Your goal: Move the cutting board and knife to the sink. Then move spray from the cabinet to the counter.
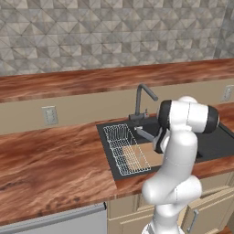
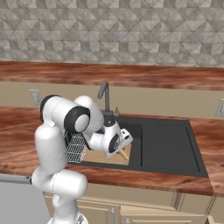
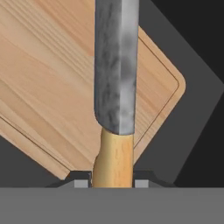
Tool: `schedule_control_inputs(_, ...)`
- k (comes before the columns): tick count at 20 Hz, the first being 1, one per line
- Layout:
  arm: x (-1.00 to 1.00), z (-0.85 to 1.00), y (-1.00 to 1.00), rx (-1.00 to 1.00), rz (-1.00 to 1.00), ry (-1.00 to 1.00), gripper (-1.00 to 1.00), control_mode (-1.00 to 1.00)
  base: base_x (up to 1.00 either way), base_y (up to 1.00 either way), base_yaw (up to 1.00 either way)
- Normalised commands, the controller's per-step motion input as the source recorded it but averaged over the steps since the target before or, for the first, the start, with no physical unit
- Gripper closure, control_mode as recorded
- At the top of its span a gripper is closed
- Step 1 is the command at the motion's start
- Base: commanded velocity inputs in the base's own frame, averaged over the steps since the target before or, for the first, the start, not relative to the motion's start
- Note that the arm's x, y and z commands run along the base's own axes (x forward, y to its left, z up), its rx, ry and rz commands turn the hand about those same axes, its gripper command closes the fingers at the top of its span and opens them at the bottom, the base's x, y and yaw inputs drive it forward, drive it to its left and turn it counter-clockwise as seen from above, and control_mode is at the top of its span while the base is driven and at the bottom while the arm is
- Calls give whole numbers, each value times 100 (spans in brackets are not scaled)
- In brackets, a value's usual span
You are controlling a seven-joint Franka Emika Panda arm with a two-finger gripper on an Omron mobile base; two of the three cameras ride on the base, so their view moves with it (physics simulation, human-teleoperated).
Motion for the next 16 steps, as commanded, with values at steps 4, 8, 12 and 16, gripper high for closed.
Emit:
schedule_control_inputs(4,8,-19,0,0,0,0,100,-100,0,0,0)
schedule_control_inputs(8,0,-29,0,2,0,0,100,-100,0,0,0)
schedule_control_inputs(12,0,-15,0,0,0,0,100,-100,0,0,0)
schedule_control_inputs(16,9,-7,0,0,0,0,100,-100,0,0,0)
